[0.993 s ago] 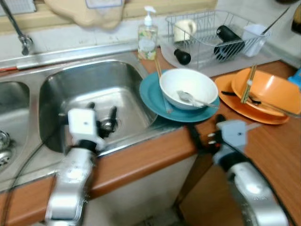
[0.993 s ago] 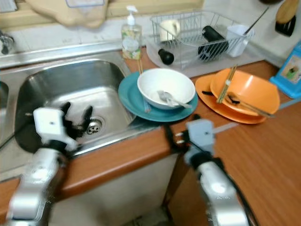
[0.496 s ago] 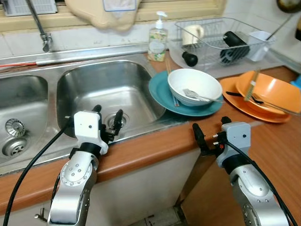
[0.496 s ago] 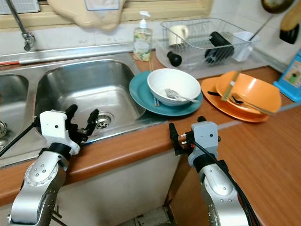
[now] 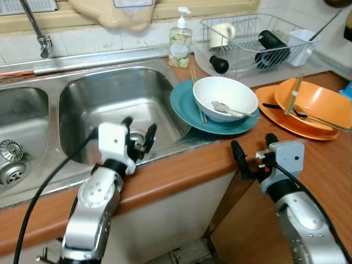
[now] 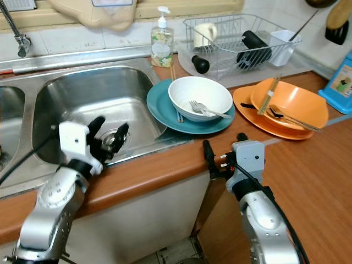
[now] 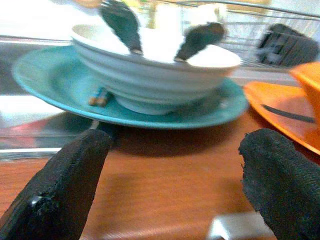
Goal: Kitchen organization
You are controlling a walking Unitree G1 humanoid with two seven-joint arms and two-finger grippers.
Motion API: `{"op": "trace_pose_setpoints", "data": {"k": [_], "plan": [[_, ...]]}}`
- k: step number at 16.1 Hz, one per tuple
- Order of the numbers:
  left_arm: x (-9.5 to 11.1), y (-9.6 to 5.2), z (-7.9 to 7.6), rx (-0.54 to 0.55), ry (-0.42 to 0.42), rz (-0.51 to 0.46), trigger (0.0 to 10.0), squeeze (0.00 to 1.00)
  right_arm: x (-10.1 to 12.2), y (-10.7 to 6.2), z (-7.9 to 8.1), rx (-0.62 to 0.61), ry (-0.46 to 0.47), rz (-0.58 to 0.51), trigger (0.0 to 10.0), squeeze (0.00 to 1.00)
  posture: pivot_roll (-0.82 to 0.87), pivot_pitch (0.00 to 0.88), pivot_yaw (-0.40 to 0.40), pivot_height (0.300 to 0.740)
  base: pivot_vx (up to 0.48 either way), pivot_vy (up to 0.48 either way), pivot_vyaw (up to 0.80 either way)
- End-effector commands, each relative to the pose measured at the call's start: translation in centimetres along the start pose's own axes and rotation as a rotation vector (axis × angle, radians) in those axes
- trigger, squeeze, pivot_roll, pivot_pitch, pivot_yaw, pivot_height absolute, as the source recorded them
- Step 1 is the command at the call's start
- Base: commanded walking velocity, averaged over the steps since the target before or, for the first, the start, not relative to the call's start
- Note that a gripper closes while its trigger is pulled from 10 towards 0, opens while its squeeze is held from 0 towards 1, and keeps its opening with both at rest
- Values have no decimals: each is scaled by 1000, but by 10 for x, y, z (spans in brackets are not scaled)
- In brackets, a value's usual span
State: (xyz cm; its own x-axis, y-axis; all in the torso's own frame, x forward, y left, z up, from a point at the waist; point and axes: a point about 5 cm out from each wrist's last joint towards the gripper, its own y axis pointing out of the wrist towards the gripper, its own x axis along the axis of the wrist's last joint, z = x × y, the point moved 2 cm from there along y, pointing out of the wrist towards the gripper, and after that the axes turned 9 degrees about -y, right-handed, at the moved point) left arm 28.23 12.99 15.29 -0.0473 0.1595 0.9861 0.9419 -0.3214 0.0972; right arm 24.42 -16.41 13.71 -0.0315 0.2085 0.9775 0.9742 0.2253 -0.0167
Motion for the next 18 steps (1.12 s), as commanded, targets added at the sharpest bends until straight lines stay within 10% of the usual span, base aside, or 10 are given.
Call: {"op": "trace_pose_setpoints", "data": {"k": [1, 12, 14, 15, 18], "plan": [[-2, 1, -1, -39, -3, 31, 10000, 0, 10, -2, -3, 30, -13, -55, 10000, 0, -158, 0, -5, 740, 0, 0, 0], [9, 3, -40, -452, -49, 116, 10000, 0, 47, 4, -46, 61, 174, -226, 10000, 0, -174, 0, 0, 740, 0, 0, 0], [7, 3, -43, -475, -41, 127, 10000, 0, 46, 9, -46, 71, 171, -213, 4627, 0, -171, 0, -4, 740, 0, 0, 0], [7, 3, -45, -482, -35, 128, 10000, 0, 44, 13, -45, 83, 187, -203, 0, 0, -163, 0, -12, 740, 0, 0, 0], [7, 3, -48, -481, -15, 123, 10000, 0, 40, 25, -44, 86, 187, -164, 0, 0, -154, 0, -24, 740, 0, 0, 0]]}}
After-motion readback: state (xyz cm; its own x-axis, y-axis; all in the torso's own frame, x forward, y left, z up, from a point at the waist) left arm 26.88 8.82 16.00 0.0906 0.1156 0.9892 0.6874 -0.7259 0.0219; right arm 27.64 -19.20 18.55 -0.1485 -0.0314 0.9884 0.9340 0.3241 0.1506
